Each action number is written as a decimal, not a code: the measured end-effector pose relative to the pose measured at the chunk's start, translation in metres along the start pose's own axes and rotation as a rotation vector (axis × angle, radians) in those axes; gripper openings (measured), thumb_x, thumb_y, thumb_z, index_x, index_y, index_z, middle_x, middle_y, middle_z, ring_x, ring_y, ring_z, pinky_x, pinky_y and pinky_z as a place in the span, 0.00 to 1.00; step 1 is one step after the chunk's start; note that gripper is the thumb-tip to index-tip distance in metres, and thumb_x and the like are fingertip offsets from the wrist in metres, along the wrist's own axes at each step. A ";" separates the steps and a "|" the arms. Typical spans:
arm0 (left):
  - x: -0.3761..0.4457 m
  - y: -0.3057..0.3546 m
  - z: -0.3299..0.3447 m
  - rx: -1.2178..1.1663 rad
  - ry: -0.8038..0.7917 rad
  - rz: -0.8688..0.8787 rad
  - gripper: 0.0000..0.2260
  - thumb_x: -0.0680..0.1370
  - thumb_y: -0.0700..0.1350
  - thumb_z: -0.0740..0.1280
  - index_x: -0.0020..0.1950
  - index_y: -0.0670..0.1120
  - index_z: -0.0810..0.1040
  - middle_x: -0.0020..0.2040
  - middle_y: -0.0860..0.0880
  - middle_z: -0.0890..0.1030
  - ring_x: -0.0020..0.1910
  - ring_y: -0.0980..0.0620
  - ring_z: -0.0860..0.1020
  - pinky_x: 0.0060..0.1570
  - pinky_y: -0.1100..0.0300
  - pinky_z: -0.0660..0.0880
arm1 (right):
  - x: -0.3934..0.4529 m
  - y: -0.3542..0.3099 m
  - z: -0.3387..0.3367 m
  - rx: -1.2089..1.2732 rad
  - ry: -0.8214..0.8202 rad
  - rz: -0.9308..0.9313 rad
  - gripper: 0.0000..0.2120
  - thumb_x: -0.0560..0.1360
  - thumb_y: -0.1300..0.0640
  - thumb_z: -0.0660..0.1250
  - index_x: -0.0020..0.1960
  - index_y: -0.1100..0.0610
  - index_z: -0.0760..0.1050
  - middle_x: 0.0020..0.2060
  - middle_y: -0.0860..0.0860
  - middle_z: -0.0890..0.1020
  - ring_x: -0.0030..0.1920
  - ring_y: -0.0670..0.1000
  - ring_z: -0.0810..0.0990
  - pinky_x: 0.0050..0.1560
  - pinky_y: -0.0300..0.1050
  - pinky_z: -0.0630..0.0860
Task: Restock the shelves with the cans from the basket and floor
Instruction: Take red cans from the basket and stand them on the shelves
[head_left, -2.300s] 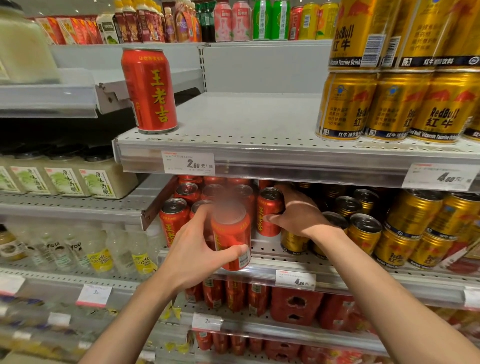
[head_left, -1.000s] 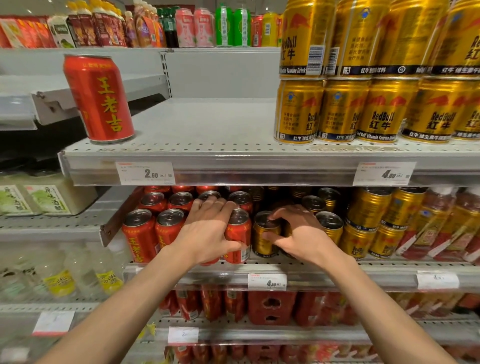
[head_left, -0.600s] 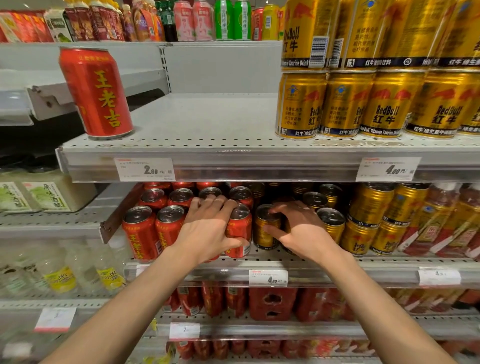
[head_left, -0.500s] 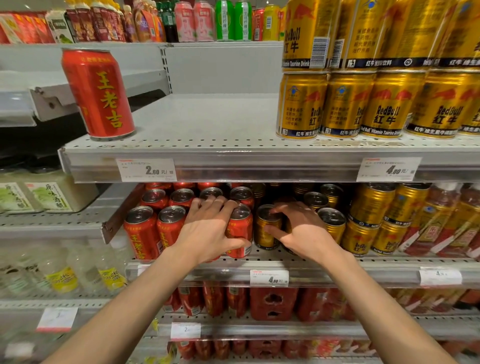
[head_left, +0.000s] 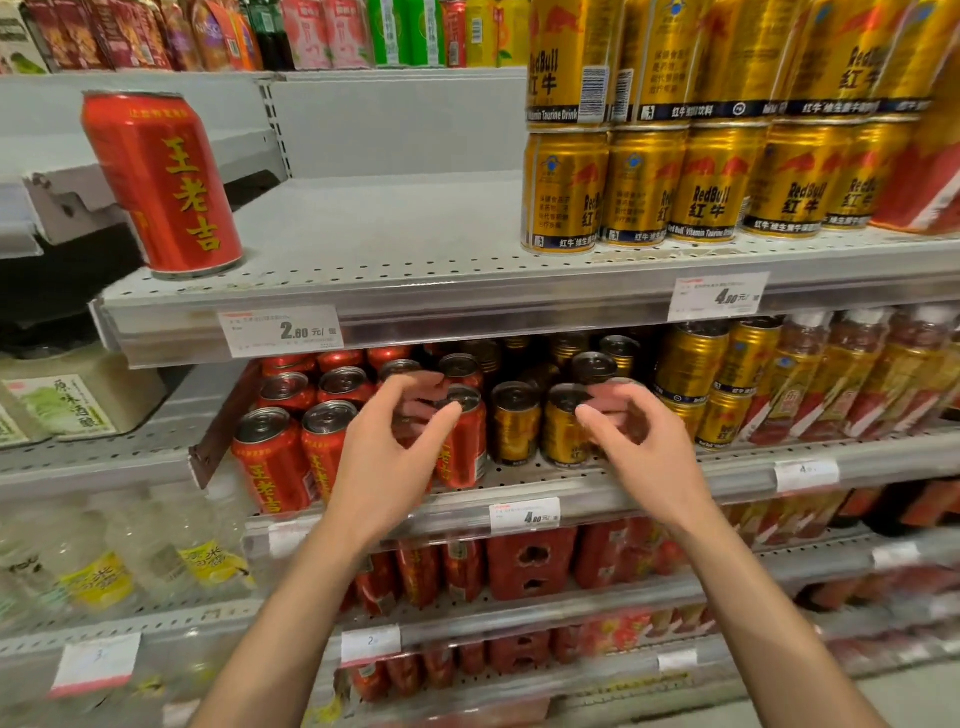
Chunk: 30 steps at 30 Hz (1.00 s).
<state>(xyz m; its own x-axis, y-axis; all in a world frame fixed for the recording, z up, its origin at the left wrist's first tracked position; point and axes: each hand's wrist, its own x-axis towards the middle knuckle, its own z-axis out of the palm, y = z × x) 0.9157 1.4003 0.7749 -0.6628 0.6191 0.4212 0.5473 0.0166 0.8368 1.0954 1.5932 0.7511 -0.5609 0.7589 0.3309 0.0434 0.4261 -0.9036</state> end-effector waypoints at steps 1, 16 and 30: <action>-0.006 0.000 0.000 -0.063 -0.004 -0.002 0.11 0.79 0.50 0.72 0.61 0.57 0.79 0.53 0.60 0.84 0.53 0.59 0.81 0.52 0.69 0.77 | -0.013 0.000 -0.005 0.038 0.030 0.022 0.09 0.78 0.49 0.73 0.58 0.47 0.81 0.48 0.47 0.86 0.50 0.47 0.84 0.51 0.43 0.83; -0.104 -0.010 0.104 -0.494 -0.394 -0.167 0.12 0.79 0.41 0.73 0.51 0.60 0.83 0.47 0.49 0.86 0.45 0.50 0.85 0.44 0.60 0.81 | -0.251 0.043 -0.110 0.090 0.594 0.461 0.07 0.79 0.57 0.72 0.57 0.50 0.83 0.43 0.55 0.88 0.39 0.48 0.85 0.40 0.40 0.81; -0.161 0.021 0.332 -0.415 -0.793 -0.234 0.08 0.77 0.46 0.73 0.54 0.55 0.82 0.48 0.48 0.86 0.45 0.50 0.86 0.46 0.56 0.83 | -0.376 0.149 -0.250 0.113 1.002 0.737 0.06 0.81 0.58 0.70 0.57 0.53 0.81 0.39 0.52 0.88 0.36 0.46 0.83 0.40 0.41 0.80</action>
<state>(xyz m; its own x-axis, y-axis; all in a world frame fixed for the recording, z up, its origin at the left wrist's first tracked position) 1.2029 1.5613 0.6084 -0.1057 0.9944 -0.0087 0.1154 0.0209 0.9931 1.5199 1.4942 0.5602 0.4445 0.8610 -0.2471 -0.0199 -0.2663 -0.9637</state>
